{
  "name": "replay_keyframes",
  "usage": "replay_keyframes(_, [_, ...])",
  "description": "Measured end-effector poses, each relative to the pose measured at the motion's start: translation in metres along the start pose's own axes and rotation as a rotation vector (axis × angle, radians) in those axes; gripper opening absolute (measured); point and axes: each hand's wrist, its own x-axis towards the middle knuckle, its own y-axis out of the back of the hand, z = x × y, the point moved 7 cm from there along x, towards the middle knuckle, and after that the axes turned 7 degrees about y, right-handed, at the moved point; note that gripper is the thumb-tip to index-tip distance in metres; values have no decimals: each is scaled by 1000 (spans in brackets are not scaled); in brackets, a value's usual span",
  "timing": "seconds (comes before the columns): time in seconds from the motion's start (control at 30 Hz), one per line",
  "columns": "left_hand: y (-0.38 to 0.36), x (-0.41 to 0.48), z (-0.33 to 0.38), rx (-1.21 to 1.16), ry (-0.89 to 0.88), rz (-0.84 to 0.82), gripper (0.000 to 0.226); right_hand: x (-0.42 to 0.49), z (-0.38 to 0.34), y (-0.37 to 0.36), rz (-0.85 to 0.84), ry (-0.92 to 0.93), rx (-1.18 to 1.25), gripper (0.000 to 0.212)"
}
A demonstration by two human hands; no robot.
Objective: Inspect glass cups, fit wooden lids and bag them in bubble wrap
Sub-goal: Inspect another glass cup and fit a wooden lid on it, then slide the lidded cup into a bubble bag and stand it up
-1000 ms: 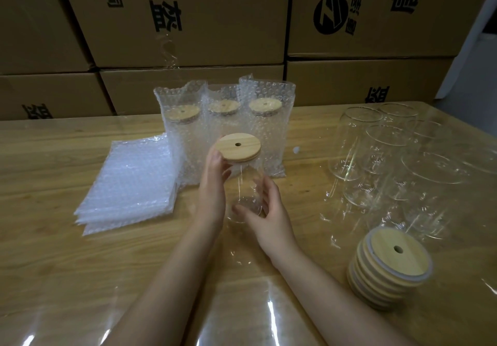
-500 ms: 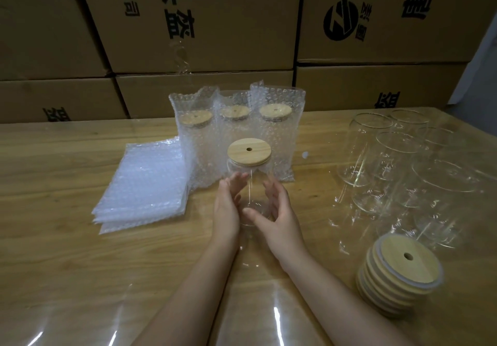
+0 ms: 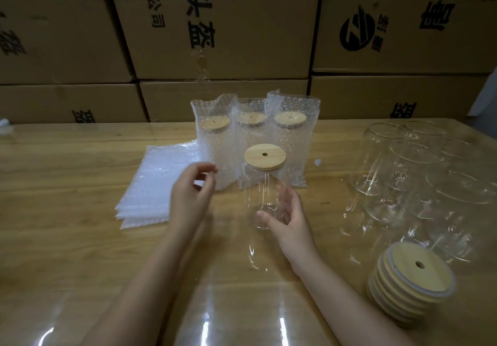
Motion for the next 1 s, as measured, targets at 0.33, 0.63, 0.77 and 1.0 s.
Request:
replay_keyframes(0.33, [33, 28, -49, 833, 200, -647, 51, -1, 1, 1, -1, -7, -38, 81])
replay_keyframes(0.63, [51, 34, -52, 623, 243, -513, 14, 0, 0, 2, 15, 16, -64, 78])
replay_keyframes(0.77, [60, 40, -42, 664, 202, -373, 21, -1, -1, 2, 14, 19, -65, 79])
replay_keyframes(1.0, [116, 44, 39, 610, -126, 260, 14, -2, -3, 1, 37, 11, -14, 59])
